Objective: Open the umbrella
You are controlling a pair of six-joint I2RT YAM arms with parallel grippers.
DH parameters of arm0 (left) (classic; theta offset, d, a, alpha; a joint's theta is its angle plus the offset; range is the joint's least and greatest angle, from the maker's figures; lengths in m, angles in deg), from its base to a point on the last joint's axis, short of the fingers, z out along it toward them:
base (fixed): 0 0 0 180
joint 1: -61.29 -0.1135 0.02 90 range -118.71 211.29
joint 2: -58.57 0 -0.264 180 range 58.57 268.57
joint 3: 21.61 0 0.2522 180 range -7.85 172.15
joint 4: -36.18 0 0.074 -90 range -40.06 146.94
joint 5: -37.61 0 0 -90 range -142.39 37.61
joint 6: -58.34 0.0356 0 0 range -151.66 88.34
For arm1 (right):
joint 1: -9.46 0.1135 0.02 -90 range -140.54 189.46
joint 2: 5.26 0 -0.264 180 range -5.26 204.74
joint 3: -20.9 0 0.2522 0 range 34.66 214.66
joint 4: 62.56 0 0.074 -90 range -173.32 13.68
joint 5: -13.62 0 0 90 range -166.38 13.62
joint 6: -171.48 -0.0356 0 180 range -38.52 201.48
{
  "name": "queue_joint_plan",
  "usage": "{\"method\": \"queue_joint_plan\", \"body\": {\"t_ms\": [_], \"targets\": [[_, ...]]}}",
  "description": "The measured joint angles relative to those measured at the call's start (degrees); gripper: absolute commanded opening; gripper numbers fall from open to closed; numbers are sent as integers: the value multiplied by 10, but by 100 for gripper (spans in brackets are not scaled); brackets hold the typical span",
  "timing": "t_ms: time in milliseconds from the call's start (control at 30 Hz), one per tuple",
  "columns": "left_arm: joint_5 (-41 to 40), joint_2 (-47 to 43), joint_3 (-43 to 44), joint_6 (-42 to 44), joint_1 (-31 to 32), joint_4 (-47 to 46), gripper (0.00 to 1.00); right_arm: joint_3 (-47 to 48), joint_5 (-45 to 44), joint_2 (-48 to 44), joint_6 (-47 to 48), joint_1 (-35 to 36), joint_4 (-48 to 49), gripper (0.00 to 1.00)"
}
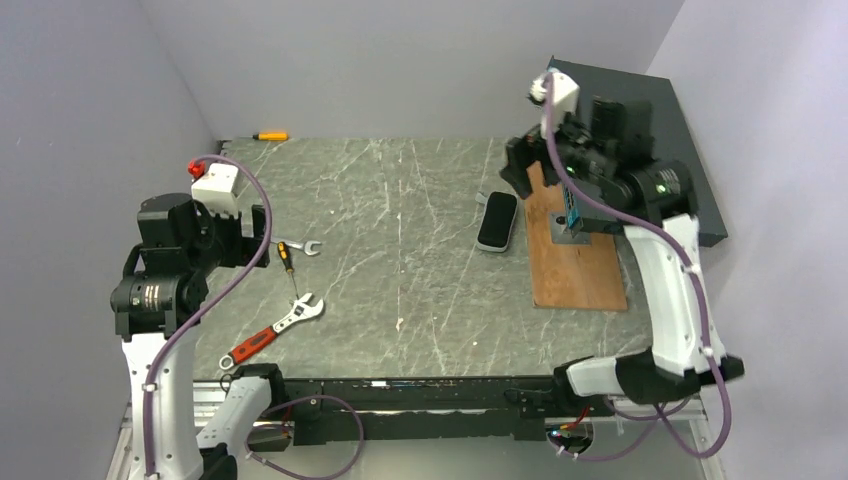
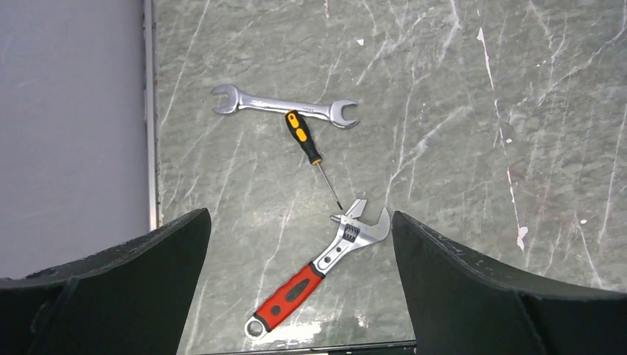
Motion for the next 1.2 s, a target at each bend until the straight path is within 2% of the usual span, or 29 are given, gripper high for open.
{"method": "queue_joint_plan", "body": {"t_ms": [167, 400, 533, 733, 967, 1200], "targets": [[-3, -6, -9, -14, -2, -2, 98, 96, -92, 105, 11, 117, 3, 100], [-8, -42, -54, -11, -3, -6, 98, 103, -235, 199, 31, 255, 18, 100], [-11, -60, -62, -2, -3, -5, 98, 101, -273, 254, 49, 296, 19, 99], [-10, -48, -62, 12, -3, -2, 98, 97, -285, 351, 82, 290, -37, 95], [-10, -29, -67, 26, -3, -3, 98, 40, -336, 412, 147, 219, -61, 69], [-10, -34, -70, 31, -3, -5, 98, 27, -409, 454, 221, 137, -73, 64]]}}
